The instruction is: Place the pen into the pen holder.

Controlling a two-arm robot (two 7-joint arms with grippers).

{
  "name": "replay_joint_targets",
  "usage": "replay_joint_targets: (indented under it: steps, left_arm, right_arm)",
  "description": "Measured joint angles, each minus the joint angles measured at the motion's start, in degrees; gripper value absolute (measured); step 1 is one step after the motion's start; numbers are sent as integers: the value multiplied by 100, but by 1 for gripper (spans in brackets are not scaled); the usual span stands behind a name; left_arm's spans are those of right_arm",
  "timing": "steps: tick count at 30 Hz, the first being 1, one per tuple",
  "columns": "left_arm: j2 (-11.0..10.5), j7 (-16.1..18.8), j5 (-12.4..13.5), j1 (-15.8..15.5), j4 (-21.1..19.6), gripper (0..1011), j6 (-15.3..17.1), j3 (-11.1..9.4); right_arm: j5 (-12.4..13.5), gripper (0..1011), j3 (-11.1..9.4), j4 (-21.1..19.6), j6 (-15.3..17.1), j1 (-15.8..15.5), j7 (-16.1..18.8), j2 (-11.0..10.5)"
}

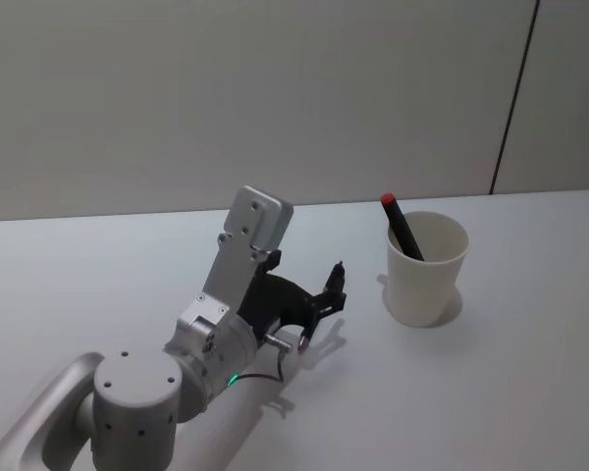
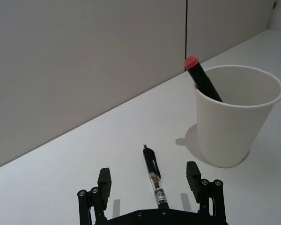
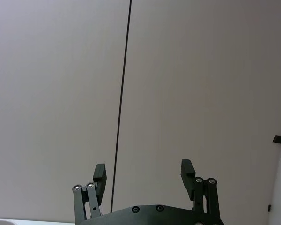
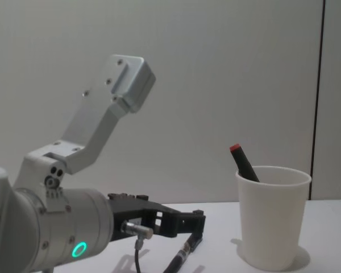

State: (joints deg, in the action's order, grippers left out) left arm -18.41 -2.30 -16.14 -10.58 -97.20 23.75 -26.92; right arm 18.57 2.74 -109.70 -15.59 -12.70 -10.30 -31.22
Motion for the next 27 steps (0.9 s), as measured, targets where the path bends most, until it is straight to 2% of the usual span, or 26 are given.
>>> replay_joint_targets:
  steps: [12,27]
  left_arm:
    - [47,-214,165,-8,111,1001,84,-48]
    - [112,-244,120,37,369,1001,24,-64]
  right_arm:
    - [14,1001,-6,-9,-27,-6,6,0]
    - [21,1001,-9,-14,-38,-6,6,0]
